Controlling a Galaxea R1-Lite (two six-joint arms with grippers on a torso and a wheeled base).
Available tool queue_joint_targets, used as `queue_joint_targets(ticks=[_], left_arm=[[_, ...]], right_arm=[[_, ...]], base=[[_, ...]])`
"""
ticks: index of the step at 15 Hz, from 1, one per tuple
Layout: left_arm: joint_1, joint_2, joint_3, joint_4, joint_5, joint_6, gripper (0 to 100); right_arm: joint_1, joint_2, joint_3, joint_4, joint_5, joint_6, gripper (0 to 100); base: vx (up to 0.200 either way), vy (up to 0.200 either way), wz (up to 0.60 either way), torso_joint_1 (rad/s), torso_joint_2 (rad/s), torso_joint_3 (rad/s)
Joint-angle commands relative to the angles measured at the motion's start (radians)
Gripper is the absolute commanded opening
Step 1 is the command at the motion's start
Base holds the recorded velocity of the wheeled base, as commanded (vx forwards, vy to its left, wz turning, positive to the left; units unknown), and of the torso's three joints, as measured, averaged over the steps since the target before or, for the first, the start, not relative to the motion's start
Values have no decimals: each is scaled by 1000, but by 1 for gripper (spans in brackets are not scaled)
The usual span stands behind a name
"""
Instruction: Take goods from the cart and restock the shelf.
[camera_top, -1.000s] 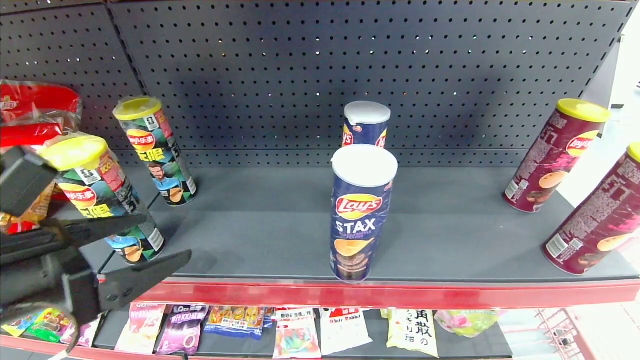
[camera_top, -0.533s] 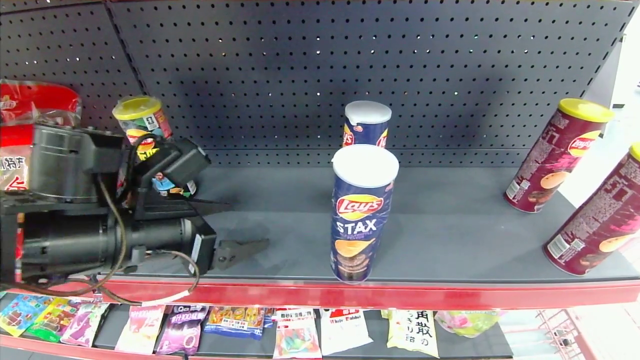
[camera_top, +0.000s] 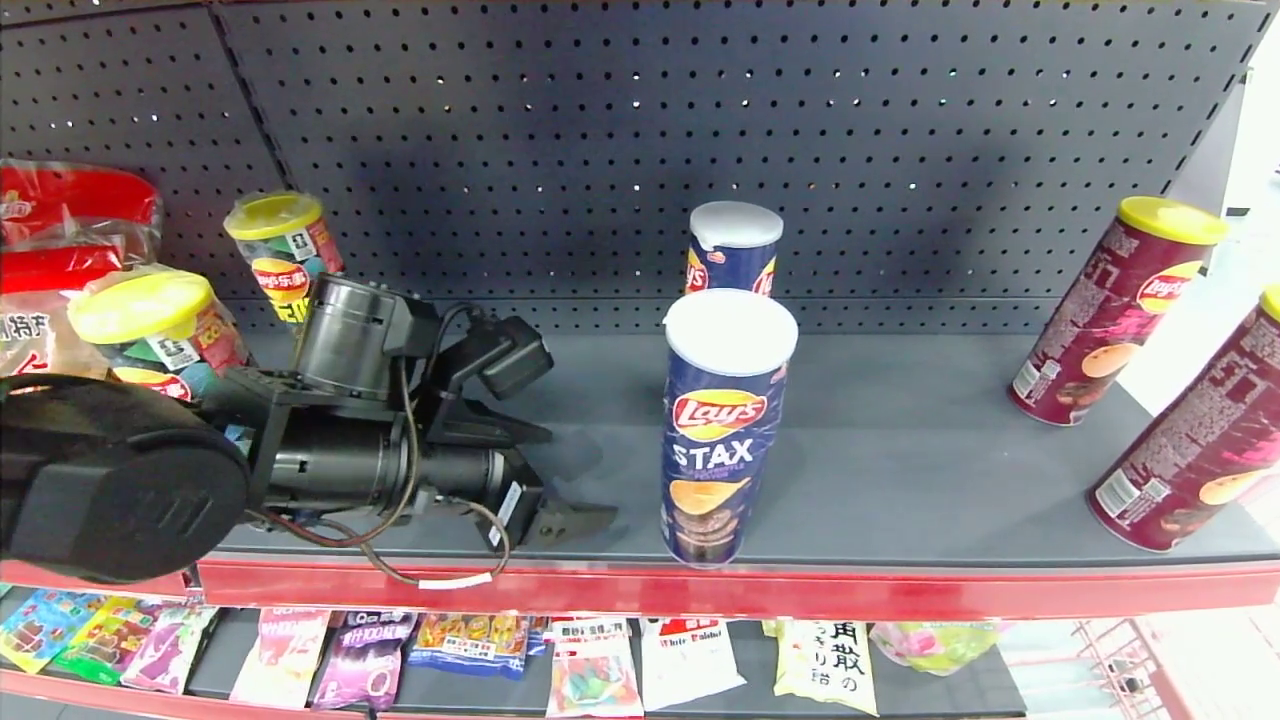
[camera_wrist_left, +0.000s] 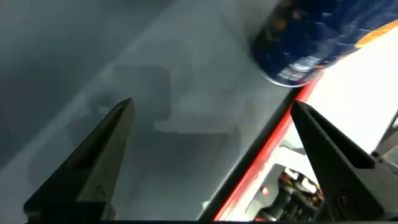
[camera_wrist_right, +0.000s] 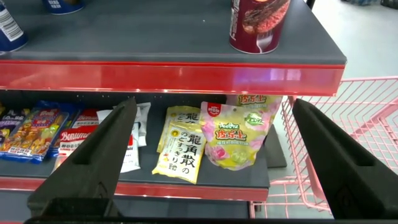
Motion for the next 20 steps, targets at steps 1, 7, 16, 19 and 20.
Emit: queue_joint_targets(ticks=[1,7,16,19,20], left_arm=[[-15,28,-6,0,1,6,100],[-41,98,-64,-1,4,42,100],[-67,152,-141,0,10,44,100],[-74,169,-164,0,11,44,100],[-79,170,-167,2,11,44,100]], right_arm=[[1,0,0,0,1,0,100],[1,0,0,0,1,0,100],[1,0,0,0,1,0,100],[1,0,0,0,1,0,100],[1,0,0,0,1,0,100]], base=[[0,0,0,0,0,0],[0,0,0,0,0,0],[0,0,0,0,0,0],[0,0,0,0,0,0],[0,0,0,0,0,0]])
